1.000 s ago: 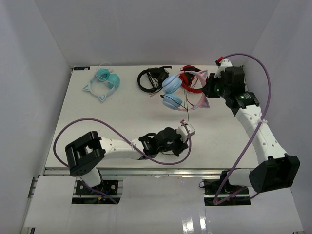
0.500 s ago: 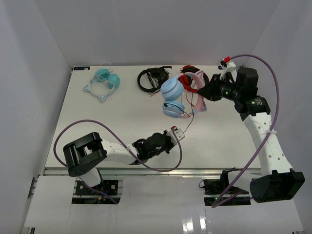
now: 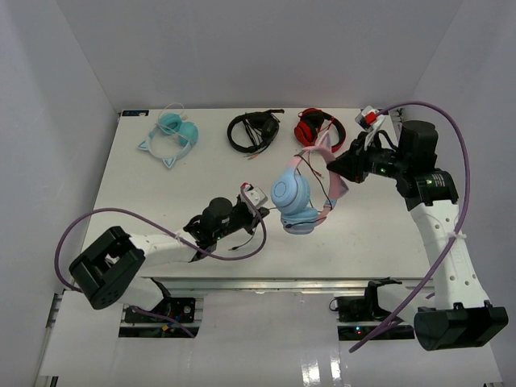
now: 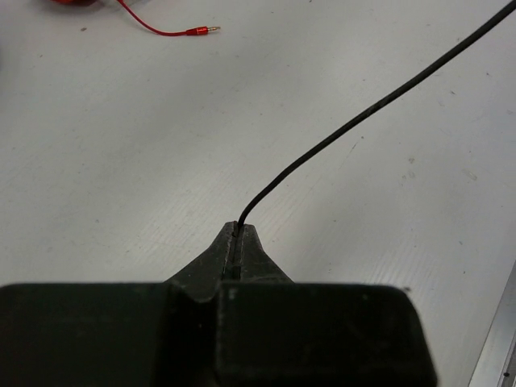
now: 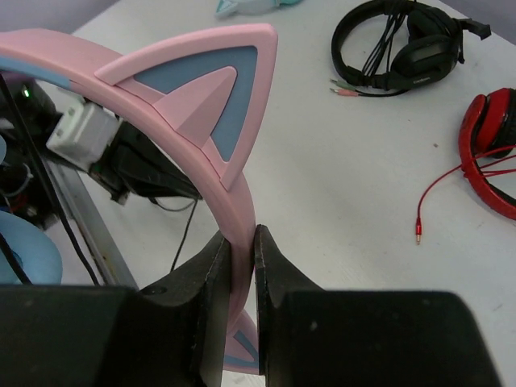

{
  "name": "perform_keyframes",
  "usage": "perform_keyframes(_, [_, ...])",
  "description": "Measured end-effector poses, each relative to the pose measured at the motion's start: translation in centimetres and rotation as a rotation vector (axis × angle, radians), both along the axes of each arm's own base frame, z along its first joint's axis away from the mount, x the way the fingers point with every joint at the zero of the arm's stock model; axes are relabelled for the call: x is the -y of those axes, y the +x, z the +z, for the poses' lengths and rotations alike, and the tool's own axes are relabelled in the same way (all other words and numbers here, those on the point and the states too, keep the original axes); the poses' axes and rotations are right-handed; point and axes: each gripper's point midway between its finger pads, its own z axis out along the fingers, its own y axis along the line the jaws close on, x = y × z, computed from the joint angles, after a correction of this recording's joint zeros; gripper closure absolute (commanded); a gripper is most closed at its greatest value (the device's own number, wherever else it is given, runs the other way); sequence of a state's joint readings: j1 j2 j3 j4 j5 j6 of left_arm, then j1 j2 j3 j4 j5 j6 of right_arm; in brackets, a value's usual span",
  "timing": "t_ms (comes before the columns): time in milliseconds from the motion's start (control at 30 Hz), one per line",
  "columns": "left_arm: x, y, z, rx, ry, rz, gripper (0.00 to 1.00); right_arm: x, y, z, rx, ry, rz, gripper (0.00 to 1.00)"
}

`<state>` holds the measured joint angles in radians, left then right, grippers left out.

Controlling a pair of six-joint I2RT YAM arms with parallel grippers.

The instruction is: Wrap the headphones

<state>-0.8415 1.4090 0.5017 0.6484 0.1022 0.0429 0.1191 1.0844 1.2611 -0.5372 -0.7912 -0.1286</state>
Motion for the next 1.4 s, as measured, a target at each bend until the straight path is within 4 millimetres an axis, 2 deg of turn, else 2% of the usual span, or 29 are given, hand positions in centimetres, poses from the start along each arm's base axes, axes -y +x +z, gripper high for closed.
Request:
perform_keyframes(233, [-1.3,0.4,1.0,-0.068,-0.026,-0.077,1.0,1.2,-0.9,-1.7,0.171,-0.225,0.04,0.92])
perform_keyframes(333, [-1.1,1.1,2.6,-0.109,-0.032,-0.125,1.0,1.4,-1.2,-2.9,0.252,-0.343,0.058,0.92])
perform_keyframes(533, [0.8,1.6,9.5,-0.203,-0.074,-0.25,1.0,1.5,-0.8,-7.9,0.328,-0.611,0.102,0.92])
perform_keyframes(600, [1.7,1.2,12.0,-0.248,-0.096,-0.306,1.0,1.8,0.1,-9.3,0.344,-0.698,0.084,0.92])
perform_keyframes(667, [2.4,0.6,13.3,-0.296,-0.109,-0.349,1.0,2.2,1.3,-9.9,0.37,-0.767,0.054,0.92])
perform_keyframes(767, [2.8,-0.5,13.1,-0.456,-0.119,-0.381,1.0,2.5,3.5,-9.4,0.424,-0.833,-0.043,0.92])
perform_keyframes(867, [3.2,-0.9,11.9,-0.614,-0.129,-0.38,1.0,2.9,5.5,-8.7,0.44,-0.863,-0.172,0.92])
perform_keyframes(967, [3.3,-0.8,11.0,-0.733,-0.15,-0.349,1.0,2.9,6.7,-8.8,0.419,-0.861,-0.265,0.92])
perform_keyframes(1033, [3.5,-0.6,11.2,-0.788,-0.184,-0.328,1.0,2.8,7.0,-9.2,0.396,-0.854,-0.305,0.92])
perform_keyframes(1200, [4.5,0.9,12.7,-0.873,-0.341,-0.241,1.0,2.2,7.5,-10.9,0.289,-0.78,-0.406,0.92])
perform_keyframes(1400, [4.8,4.0,12.9,-0.954,-0.547,-0.059,1.0,1.7,8.2,-13.3,0.154,-0.707,-0.497,0.92])
